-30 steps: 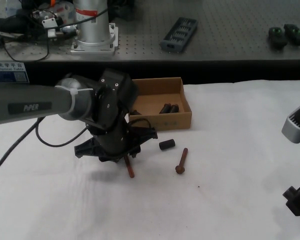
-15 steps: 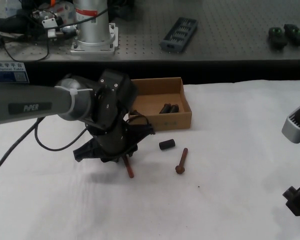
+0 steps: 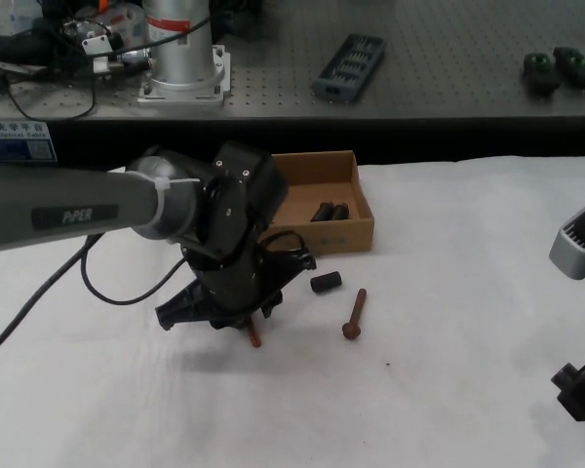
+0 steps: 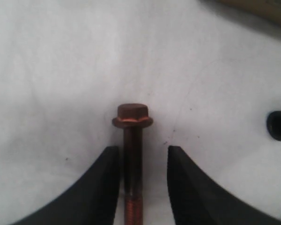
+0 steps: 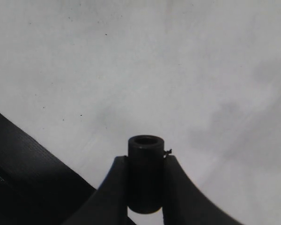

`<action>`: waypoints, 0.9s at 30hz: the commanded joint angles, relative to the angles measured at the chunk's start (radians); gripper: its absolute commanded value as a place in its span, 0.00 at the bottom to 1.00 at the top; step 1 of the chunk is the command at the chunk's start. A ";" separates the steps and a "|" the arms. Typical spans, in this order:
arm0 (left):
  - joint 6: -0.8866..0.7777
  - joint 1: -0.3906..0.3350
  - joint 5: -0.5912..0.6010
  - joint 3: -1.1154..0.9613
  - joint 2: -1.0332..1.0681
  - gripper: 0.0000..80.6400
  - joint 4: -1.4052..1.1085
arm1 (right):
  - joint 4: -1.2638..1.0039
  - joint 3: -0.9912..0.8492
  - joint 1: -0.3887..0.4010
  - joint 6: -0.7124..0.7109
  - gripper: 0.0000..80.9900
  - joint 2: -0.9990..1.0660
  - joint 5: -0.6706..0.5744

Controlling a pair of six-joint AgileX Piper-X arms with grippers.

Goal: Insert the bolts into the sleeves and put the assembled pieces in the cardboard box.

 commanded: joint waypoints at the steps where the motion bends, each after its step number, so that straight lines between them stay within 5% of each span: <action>1: -0.019 -0.016 -0.019 0.003 0.005 0.32 0.046 | 0.006 -0.004 -0.006 0.002 0.03 -0.010 -0.016; 9: 0.003 -0.016 -0.102 0.003 0.005 0.30 0.046 | 0.011 -0.004 -0.006 0.000 0.03 -0.010 -0.016; 19: 0.049 -0.014 -0.160 0.003 0.005 0.03 0.039 | 0.020 -0.004 -0.006 -0.002 0.03 -0.018 -0.016; 27: 0.049 -0.014 -0.182 0.003 0.005 0.03 0.038 | 0.020 -0.004 -0.006 -0.005 0.03 -0.017 -0.016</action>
